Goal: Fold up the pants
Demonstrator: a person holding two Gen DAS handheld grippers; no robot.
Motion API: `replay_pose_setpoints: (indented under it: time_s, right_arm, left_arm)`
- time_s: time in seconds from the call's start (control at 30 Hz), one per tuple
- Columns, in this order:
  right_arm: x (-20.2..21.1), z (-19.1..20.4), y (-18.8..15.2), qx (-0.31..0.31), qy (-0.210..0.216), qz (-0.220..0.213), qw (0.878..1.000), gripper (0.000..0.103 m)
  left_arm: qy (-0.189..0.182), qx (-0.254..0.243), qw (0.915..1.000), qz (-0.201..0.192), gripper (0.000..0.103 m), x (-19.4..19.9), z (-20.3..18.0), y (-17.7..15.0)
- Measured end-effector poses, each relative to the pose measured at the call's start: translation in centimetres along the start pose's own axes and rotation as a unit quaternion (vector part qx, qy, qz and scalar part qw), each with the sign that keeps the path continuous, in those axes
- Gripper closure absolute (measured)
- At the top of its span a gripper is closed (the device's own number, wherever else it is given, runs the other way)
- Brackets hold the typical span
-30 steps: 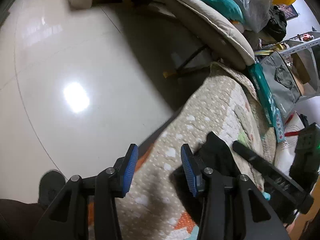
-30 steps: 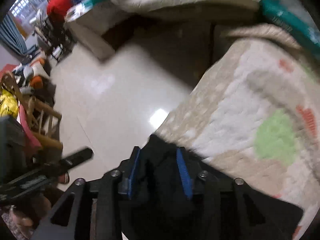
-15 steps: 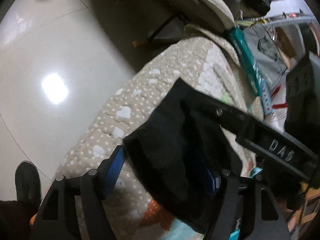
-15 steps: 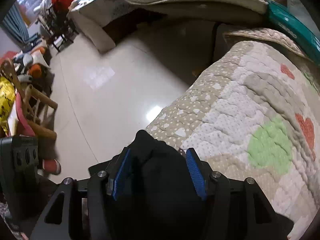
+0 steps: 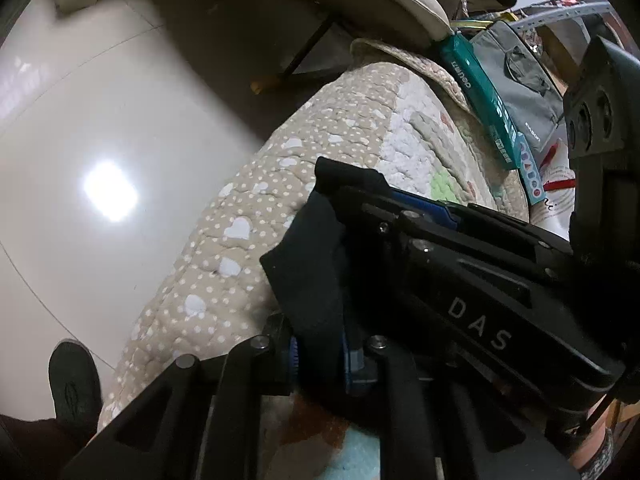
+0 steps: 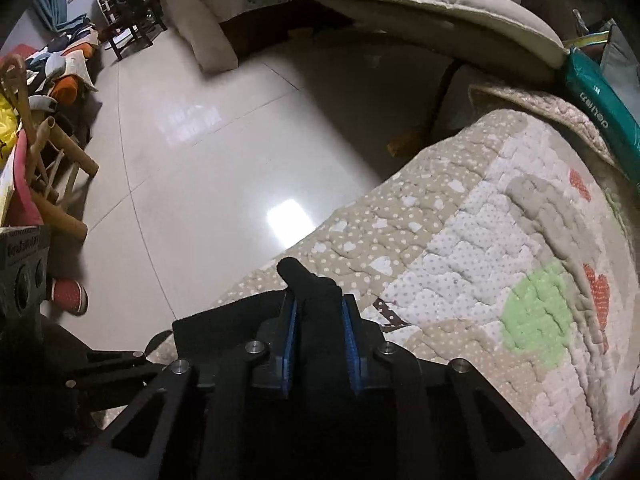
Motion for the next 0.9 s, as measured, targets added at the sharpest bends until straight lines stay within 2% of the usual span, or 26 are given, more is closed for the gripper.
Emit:
replay_pose_setpoints:
  time_s: [0.17,0.33,0.4,0.53,0.73,0.9]
  right_arm:
    - [-0.1,1.9,0.8,0.005,0.015,0.001,1.000,0.087]
    - [-0.9,4.8,2.0,0.019,0.025,0.000,1.000,0.087]
    - [-1.1,5.3,2.1,0.019,0.023,0.001,1.000,0.087]
    - [-0.2,4.7,2.0,0.001,0.025,-0.012,1.000,0.088]
    - [4.1,2.8,1.8,-0.042,0.038,-0.060,0.997,0.088]
    - [8.2,0.8,0.1,-0.072,0.038,-0.095,0.992,0.088]
  left_arm:
    - [0.011,0.022,0.9996,-0.010,0.088,2.1,1.9,0.1]
    - [0.017,0.052,0.9984,-0.013,0.089,3.0,3.7,0.6]
    - [0.017,0.050,0.9985,-0.014,0.089,3.1,3.7,0.6]
    - [0.013,0.019,0.9991,-0.037,0.089,4.0,2.1,0.9]
    - [-0.013,-0.045,0.9958,-0.079,0.089,6.4,-2.2,0.7]
    - [-0.022,-0.075,0.9941,-0.075,0.089,6.3,-5.5,-1.1]
Point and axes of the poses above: each gripper's, at about its wrist camera, not at the fingertips, and x roughly against the way its jaws point, z to its left, y to its top, the point moved 9 cm from there along -x, roughly the way its jaws point, and after that the axes turned 1 degree about -z, right-handed, at the moved point
